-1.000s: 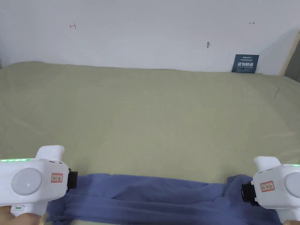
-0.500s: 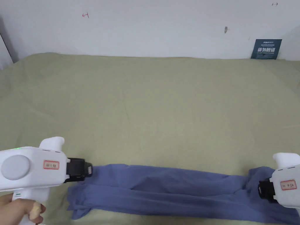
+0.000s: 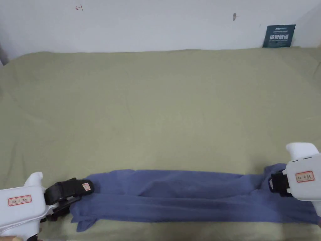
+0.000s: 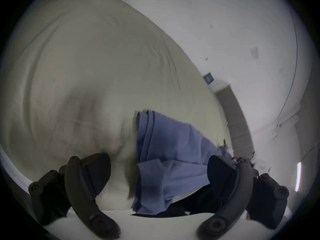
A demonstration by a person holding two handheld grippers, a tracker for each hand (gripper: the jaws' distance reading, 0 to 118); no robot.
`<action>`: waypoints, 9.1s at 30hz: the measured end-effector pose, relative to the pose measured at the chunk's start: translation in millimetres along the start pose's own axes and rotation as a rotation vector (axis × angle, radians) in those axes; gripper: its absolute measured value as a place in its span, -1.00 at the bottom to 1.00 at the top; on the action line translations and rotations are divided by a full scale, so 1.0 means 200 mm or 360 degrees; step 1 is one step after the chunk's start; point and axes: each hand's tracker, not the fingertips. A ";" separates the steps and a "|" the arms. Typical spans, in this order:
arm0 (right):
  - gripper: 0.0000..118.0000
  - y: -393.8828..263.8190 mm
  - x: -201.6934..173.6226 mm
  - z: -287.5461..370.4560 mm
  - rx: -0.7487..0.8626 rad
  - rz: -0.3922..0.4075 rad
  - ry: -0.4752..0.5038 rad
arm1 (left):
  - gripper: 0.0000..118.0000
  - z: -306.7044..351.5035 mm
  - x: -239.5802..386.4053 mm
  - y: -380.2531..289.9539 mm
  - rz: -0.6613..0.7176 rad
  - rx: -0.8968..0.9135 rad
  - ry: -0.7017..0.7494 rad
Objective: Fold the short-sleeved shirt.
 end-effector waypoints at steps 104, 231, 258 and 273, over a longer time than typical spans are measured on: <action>-1.00 -0.07 0.17 0.07 -0.0026 -0.0024 0.0047 | -0.81 -0.60 0.35 -0.11 -0.0052 -0.0200 -0.0305; -1.00 0.10 -0.53 -0.37 -0.0254 0.0119 0.0330 | -0.51 -0.76 0.47 -0.12 -0.0265 -0.0541 -0.0389; -1.00 0.35 -1.51 -0.58 -0.0153 0.0266 0.0501 | -0.55 0.26 -0.34 1.04 -0.0357 -0.0252 0.0233; -1.00 0.33 -1.57 -0.64 -0.0207 0.0300 0.0493 | 0.70 0.61 -0.75 1.32 -0.0205 -0.0140 0.0849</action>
